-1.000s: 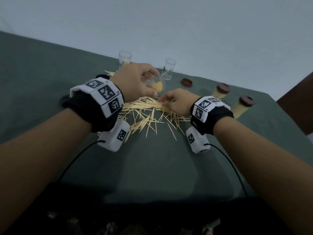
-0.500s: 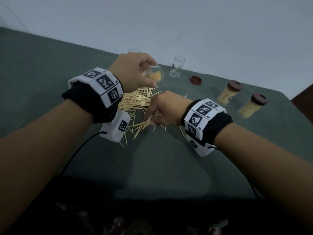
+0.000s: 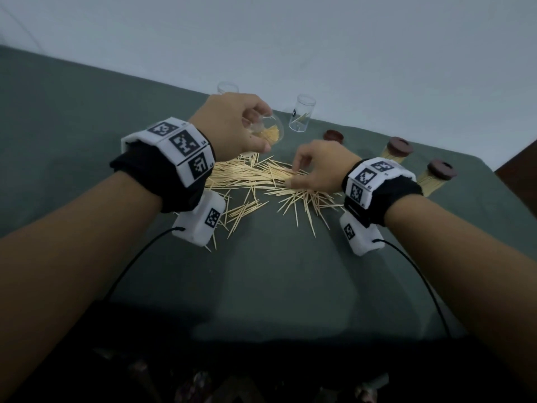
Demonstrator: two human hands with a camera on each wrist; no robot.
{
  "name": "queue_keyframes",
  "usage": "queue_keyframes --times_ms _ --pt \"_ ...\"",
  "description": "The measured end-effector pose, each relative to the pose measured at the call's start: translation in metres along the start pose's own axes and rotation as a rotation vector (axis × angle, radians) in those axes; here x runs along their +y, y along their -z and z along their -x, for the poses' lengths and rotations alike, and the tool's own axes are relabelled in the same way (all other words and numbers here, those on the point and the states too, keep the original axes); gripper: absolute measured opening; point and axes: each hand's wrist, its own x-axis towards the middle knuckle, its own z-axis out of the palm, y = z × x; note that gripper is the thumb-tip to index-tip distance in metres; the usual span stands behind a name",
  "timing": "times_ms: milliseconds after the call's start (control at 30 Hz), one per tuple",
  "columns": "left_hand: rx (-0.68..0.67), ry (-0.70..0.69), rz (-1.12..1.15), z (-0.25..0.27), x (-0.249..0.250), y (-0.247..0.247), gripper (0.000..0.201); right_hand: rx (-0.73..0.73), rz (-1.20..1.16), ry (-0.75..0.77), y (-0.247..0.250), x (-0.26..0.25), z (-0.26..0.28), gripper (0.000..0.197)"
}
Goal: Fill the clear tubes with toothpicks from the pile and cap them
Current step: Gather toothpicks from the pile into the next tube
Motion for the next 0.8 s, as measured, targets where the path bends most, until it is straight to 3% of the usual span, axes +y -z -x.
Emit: queue_keyframes --times_ms 100,167,300,400,467,567,633,800 --pt "-0.011 -0.001 -0.014 0.000 0.000 -0.001 0.061 -0.063 0.060 -0.103 0.004 0.011 -0.008 0.061" --pt "-0.015 0.007 -0.020 0.000 -0.001 -0.001 0.062 -0.126 0.083 -0.154 0.003 0.015 -0.011 0.065" --pt "-0.019 0.008 -0.023 -0.001 -0.001 -0.003 0.062 -0.088 0.008 -0.074 -0.002 0.011 -0.011 0.037" --pt "-0.023 0.002 -0.027 -0.001 0.000 -0.005 0.060 -0.050 -0.033 0.008 -0.007 0.006 -0.006 0.029" --pt "-0.025 0.005 -0.022 -0.001 0.001 -0.006 0.059 -0.064 -0.060 0.051 -0.007 0.006 0.001 0.039" --pt "-0.034 0.012 -0.020 -0.001 0.002 -0.006 0.059 -0.180 0.011 0.052 -0.007 0.006 0.015 0.085" --pt "-0.040 0.012 -0.032 -0.001 0.004 -0.007 0.060 -0.229 0.065 0.034 -0.009 0.007 0.021 0.105" --pt "-0.069 0.009 -0.066 0.000 0.007 -0.011 0.061 -0.179 -0.065 0.075 -0.004 0.010 0.031 0.085"
